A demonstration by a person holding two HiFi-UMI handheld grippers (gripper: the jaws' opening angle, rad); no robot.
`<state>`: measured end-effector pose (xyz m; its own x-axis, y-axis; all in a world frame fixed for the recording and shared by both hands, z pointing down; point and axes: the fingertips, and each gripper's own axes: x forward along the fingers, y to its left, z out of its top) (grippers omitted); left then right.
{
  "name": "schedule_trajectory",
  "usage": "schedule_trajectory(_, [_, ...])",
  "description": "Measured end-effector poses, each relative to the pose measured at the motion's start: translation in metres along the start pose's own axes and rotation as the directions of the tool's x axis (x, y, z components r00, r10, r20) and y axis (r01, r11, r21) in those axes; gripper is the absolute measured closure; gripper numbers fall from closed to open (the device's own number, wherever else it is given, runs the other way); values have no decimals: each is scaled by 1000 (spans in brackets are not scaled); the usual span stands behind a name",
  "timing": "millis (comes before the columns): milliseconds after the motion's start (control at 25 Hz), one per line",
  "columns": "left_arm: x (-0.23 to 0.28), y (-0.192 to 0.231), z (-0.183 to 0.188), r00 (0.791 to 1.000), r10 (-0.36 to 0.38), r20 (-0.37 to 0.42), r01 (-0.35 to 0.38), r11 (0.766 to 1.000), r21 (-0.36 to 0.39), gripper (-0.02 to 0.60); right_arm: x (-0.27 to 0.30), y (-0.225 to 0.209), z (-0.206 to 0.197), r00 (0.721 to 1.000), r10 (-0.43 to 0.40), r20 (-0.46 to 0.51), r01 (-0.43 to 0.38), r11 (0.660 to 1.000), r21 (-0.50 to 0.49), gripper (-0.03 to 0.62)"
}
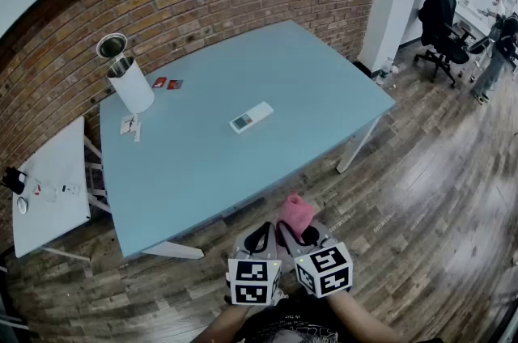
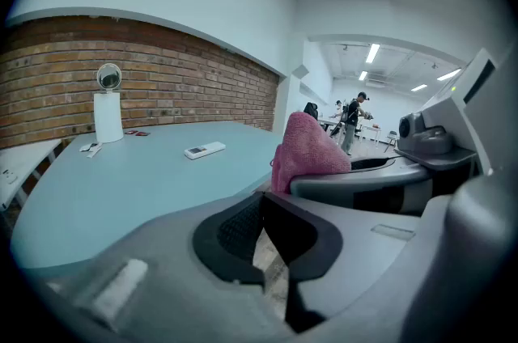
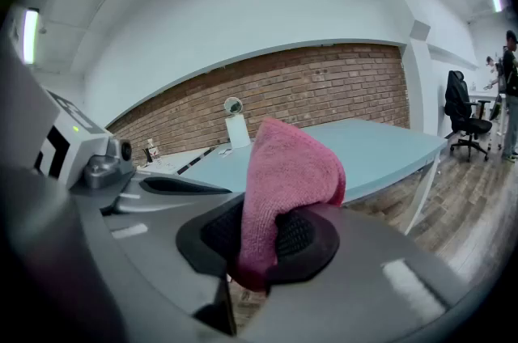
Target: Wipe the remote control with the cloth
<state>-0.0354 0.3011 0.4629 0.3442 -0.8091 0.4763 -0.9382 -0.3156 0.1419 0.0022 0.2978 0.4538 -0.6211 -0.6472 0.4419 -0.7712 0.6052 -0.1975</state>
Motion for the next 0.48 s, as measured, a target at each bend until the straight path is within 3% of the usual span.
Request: schedule_trajectory(480, [3,21,8,1000,18,22,-18,1000,-18,580,22,9,10,999,38,2,-38,999,-20,528])
